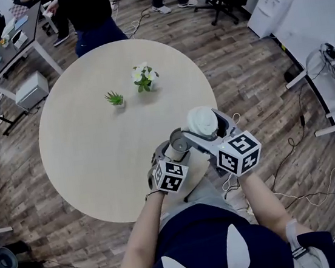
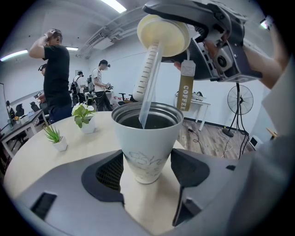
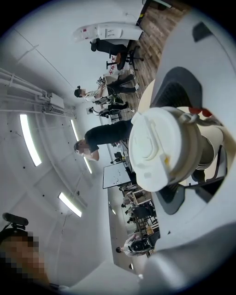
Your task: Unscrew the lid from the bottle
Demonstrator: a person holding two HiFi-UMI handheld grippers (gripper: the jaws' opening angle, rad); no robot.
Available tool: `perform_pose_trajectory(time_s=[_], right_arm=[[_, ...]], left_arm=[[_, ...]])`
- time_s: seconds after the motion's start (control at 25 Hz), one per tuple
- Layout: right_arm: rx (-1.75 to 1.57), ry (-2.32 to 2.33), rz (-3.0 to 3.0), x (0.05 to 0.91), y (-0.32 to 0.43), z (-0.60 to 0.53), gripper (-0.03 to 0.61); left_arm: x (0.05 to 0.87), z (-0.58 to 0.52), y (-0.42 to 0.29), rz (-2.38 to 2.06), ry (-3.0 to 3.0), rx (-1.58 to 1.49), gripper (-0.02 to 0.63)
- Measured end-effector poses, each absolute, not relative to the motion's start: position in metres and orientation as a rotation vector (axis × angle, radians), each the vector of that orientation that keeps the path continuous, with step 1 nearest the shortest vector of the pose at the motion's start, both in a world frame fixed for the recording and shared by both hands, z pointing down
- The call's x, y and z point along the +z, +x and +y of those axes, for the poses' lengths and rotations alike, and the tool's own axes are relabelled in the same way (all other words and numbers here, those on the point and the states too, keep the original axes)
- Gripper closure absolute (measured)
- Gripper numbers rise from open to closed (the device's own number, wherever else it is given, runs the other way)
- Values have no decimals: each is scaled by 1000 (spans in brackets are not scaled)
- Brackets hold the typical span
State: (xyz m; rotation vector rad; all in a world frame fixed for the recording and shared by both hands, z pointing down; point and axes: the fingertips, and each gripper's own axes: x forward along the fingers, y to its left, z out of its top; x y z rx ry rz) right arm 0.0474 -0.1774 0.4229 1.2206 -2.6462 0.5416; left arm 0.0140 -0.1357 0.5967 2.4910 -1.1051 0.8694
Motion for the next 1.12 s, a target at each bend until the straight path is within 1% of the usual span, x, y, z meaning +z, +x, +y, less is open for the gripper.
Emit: perform_pose_trajectory(time_s=[0.48,1.12], right_arm=[[446,1237,-2675,404,51,-169,112],[457,1316,-2665,392,68,-165,114]], left_arm=[[598,-135,12,-1104,2491,878,282],[597,-136,11,-1091,2490,890,282]])
